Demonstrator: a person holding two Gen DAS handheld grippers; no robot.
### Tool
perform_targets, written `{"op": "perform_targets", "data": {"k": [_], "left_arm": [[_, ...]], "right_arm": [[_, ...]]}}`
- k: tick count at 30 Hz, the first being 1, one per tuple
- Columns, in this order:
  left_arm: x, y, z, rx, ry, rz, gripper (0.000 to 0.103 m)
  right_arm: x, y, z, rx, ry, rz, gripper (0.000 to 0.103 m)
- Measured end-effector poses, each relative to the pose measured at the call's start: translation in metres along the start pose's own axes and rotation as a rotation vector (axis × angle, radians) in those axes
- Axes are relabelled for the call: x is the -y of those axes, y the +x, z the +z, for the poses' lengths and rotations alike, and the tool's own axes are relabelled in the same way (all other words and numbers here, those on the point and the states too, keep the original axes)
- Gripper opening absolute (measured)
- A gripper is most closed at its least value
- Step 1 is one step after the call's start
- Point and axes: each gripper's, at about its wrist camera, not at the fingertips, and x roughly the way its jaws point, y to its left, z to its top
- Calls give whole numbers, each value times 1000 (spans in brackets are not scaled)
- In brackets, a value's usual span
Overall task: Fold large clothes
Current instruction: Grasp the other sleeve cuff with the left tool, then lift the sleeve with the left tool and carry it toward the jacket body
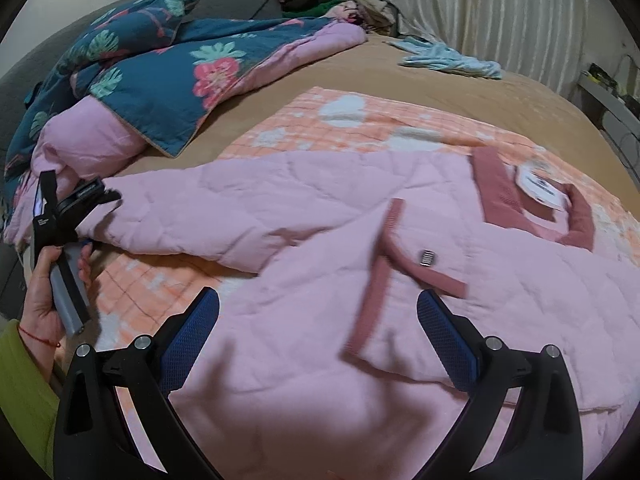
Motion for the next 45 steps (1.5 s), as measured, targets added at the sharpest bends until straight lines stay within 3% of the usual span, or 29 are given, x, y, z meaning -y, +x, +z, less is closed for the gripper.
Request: {"op": "perform_targets", "data": {"k": [2,5,7,18,27,45], "left_arm": [[-1,-4,1,16,13,38,42],[-3,-18,4,35,9,-8,19],[4,-37,8,78,40,-29,14],[51,-147,0,254,157,-243,8],[141,-236,-41,343,358,-354,8],[245,-286,-109,372,620,-434,8]], "right_arm": [[10,-5,-2,4,22,-13,99],[22,-11,-6,9,49,-23,99],[29,-16,-9,14,66,-31,99],[50,-60,-31,21,91,-50,99],[87,-120,-48,82,140,-97,99],[155,-177,-80,179,224,-163,99]]}}
